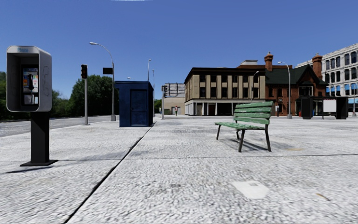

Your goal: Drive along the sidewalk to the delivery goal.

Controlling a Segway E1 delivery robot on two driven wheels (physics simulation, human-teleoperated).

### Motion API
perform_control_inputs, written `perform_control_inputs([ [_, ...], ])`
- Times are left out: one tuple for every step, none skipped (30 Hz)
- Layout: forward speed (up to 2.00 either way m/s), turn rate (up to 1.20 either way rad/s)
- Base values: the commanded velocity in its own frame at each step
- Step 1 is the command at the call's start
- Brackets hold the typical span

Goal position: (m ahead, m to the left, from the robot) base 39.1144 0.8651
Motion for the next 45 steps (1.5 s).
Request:
perform_control_inputs([
  [2.00, 0.38],
  [2.00, 0.27],
  [2.00, 0.00],
  [2.00, 0.00],
  [2.00, 0.00],
  [2.00, 0.00],
  [2.00, 0.00],
  [2.00, 0.00],
  [2.00, 0.00],
  [2.00, 0.00],
  [2.00, 0.00],
  [2.00, 0.00],
  [2.00, 0.00],
  [2.00, 0.00],
  [2.00, 0.00],
  [2.00, 0.00],
  [2.00, 0.00],
  [2.00, 0.00],
  [2.00, 0.00],
  [2.00, 0.00],
  [2.00, 0.00],
  [2.00, 0.00],
  [2.00, 0.00],
  [2.00, 0.00],
  [2.00, 0.00],
  [2.00, 0.00],
  [2.00, 0.00],
  [2.00, 0.00],
  [2.00, 0.00],
  [2.00, 0.00],
  [2.00, 0.00],
  [2.00, 0.00],
  [2.00, 0.00],
  [2.00, 0.00],
  [2.00, 0.00],
  [2.00, 0.00],
  [2.00, 0.00],
  [2.00, 0.00],
  [2.00, 0.00],
  [2.00, 0.00],
  [2.00, 0.00],
  [2.00, 0.00],
  [2.00, 0.00],
  [2.00, 0.00],
  [2.00, 0.00],
])
